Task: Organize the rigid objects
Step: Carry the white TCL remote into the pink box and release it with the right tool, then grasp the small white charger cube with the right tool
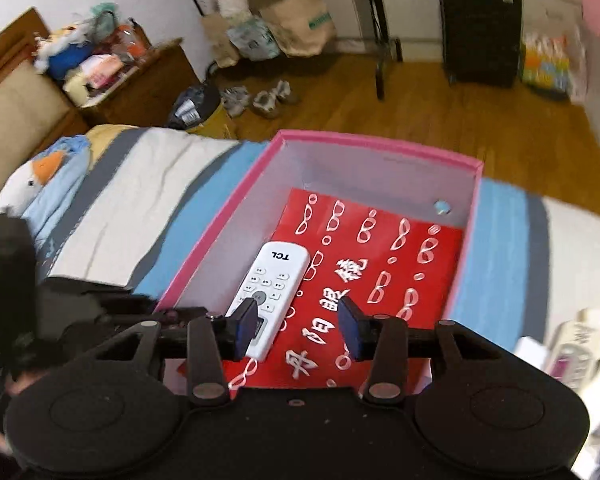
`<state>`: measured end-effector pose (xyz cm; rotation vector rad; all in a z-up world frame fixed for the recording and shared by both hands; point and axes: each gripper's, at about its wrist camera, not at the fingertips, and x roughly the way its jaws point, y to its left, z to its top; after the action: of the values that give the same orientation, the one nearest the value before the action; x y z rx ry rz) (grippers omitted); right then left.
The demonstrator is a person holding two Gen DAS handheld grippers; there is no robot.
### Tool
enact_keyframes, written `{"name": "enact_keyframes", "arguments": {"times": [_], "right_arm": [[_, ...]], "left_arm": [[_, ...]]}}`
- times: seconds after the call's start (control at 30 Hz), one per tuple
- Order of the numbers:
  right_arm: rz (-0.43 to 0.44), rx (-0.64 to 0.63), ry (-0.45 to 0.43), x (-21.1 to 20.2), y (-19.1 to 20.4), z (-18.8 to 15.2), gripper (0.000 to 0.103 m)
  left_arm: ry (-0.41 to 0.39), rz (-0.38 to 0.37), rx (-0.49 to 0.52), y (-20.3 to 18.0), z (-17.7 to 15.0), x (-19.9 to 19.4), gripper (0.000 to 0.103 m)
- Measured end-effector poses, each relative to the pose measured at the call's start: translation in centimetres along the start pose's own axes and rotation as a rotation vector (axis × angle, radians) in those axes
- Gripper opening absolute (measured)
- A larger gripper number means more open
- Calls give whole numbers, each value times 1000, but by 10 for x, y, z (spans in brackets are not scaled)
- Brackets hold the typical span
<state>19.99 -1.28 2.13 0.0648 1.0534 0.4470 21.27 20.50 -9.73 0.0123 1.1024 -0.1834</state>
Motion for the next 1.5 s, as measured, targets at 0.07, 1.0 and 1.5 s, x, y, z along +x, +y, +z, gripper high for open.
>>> {"name": "enact_keyframes", "arguments": {"times": [0.07, 1.0, 1.5], "right_arm": [[-9, 3, -10, -24, -9, -6, 51], [-187, 328, 116, -18, -180, -92, 58], [-373, 379, 194, -27, -183, -119, 60]], "left_arm": [[1, -3, 1, 1, 0, 0, 5], [-2, -14, -29, 4, 3, 6, 5], [8, -10, -27, 5, 3, 12, 5]]}}
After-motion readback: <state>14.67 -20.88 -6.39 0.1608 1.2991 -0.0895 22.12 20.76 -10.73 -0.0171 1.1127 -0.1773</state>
